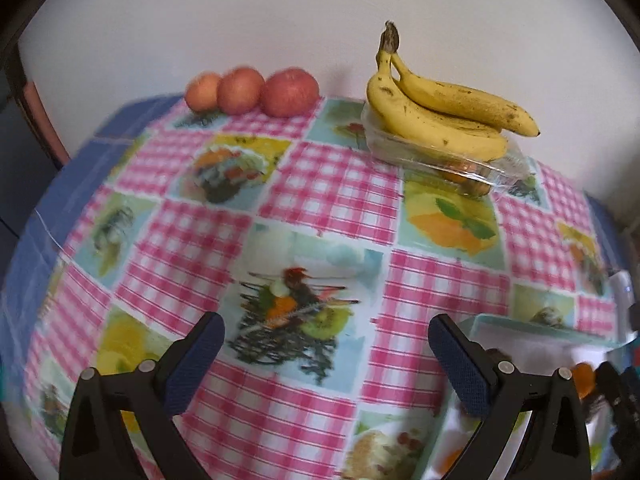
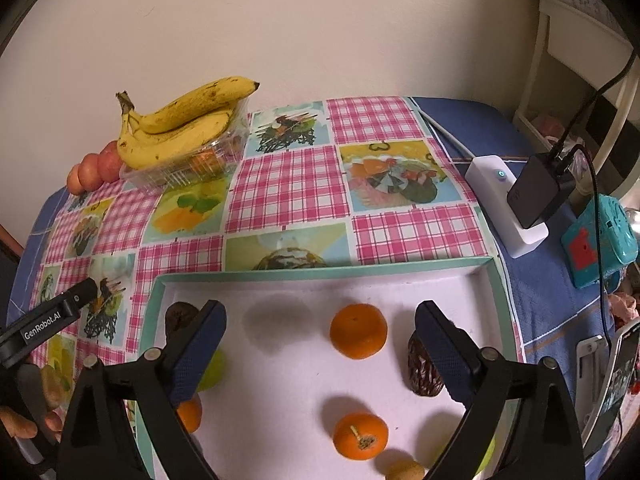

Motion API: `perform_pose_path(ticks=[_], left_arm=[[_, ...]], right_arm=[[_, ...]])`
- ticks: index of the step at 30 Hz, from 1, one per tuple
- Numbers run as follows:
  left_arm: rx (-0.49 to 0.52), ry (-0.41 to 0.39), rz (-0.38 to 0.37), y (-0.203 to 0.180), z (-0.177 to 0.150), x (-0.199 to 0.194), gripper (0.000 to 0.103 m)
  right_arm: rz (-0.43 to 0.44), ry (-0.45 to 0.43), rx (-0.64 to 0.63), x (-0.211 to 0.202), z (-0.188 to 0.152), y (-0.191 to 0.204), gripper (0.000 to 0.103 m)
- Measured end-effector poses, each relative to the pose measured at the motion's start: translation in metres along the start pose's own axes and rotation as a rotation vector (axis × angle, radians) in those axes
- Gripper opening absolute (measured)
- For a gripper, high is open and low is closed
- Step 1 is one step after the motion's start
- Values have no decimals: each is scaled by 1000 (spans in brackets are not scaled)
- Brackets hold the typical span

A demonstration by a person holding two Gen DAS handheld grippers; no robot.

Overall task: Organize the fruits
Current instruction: 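Withdraw both open tools away from the tray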

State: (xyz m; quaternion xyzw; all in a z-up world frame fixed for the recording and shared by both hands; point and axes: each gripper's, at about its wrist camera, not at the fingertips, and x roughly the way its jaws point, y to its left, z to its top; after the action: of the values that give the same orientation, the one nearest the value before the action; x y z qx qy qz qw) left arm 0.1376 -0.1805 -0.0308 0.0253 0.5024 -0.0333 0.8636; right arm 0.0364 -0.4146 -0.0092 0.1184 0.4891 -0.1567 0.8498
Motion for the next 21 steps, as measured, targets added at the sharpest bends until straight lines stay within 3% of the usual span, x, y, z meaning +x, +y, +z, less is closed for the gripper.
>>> perform_pose_path(ticks=[4,8,14,21], left_arm=[[73,-19,137,-1,-4,-11,103],[98,-60,200,8,-14,-27,103],[96,-61,159,33,-31,-50,103],[129,-26,165,57,-61,-76,103]], right_arm=[[-30,6,-38,-6,-5,13,96],[-33,2,-36,-20,-12,22,96],[-76,-19,-37,-47,-33,37,96],[-59,8,-3,-63,-73,51,96]])
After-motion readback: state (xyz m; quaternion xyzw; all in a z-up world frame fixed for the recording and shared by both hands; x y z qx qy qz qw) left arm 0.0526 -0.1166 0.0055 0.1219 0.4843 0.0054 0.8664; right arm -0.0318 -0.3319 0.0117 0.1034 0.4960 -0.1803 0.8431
